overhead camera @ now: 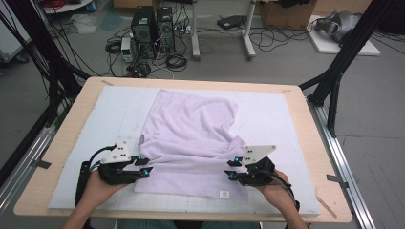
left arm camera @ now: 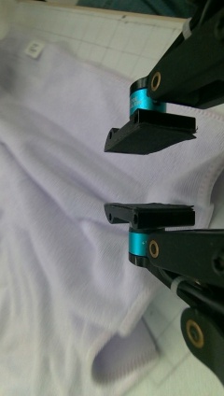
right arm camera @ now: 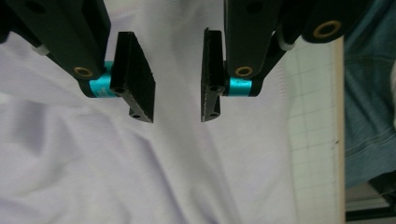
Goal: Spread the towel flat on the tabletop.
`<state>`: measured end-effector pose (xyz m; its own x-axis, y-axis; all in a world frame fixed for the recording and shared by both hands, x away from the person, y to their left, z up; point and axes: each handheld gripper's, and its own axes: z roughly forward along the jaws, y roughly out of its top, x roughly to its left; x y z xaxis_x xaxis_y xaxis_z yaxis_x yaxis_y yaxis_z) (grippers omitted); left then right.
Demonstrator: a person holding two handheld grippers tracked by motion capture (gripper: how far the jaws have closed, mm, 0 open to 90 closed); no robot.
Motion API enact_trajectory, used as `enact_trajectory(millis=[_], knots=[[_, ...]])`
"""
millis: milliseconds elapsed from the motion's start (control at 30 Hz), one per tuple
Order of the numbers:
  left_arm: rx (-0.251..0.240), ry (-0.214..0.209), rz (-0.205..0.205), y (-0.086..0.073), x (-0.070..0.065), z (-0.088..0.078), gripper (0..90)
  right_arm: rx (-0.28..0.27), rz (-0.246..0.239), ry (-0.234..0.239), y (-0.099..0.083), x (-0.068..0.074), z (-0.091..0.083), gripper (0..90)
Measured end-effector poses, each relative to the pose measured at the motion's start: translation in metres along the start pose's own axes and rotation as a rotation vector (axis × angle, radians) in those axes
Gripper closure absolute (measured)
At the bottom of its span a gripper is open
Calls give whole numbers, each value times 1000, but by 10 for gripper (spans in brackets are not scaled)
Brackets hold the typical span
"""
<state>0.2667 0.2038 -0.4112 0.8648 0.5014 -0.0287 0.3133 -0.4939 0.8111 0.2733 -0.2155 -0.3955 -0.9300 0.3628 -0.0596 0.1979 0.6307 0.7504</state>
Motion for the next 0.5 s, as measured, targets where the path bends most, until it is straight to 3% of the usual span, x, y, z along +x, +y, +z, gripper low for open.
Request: enact_trajectory(millis=[200,300,367,433,500], knots=[[74,-32,4,-12,-2,22,604,86,5,38,-16,3,27,602],[111,-46,-5,-17,1,31,529,133,5,37,-20,2,38,592],[107,-47,-6,-17,1,31,506,118,18,47,-21,1,40,611],[104,-28,17,-18,-1,32,527,114,43,58,-23,1,40,659],[99,-18,10,-19,-2,32,553,106,49,66,-23,2,40,719]])
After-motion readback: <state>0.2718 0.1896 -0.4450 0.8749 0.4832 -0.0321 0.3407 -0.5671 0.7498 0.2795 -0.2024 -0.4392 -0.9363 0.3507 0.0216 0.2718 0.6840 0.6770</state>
